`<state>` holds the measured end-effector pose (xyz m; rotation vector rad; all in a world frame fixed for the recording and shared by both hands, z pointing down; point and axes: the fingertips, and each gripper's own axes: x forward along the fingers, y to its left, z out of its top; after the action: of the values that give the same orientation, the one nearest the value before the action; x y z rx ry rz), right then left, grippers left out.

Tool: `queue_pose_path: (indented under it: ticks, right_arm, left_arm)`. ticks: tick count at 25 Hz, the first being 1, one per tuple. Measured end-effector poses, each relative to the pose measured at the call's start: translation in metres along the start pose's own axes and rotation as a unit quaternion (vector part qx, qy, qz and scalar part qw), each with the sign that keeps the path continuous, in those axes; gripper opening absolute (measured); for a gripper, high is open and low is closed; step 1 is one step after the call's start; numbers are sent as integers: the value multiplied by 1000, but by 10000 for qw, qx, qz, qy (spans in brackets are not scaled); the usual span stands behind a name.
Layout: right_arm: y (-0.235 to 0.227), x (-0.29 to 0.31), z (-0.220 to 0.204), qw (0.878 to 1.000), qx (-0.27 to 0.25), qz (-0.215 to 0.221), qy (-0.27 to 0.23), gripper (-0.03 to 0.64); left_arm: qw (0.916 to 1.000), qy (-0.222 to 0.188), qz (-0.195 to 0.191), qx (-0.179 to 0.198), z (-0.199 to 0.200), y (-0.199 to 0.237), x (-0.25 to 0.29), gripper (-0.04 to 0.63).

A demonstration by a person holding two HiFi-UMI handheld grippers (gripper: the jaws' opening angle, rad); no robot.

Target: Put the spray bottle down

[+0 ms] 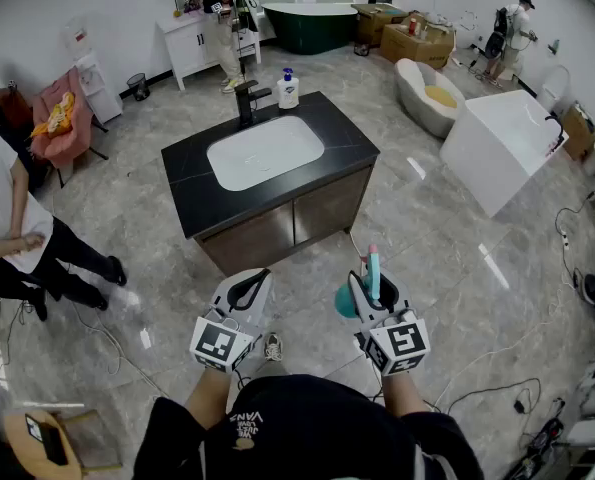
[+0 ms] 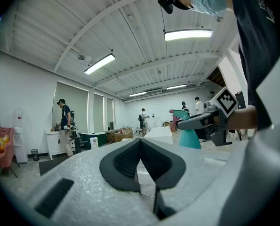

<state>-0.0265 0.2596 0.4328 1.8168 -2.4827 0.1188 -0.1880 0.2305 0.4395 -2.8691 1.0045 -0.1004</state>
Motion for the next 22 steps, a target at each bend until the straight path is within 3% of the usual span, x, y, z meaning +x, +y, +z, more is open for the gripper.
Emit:
queue_pose_path:
  ticks: [8, 22]
  right_arm:
    - [-6, 22, 5, 9998, 155, 14, -118, 143]
    - [-18, 99, 18, 9966, 378, -664, -324, 144]
  left_arm:
    - [9995, -27, -252, -168, -3, 16, 17, 18]
    - [9962, -47, -850, -189, -10, 95, 65, 21]
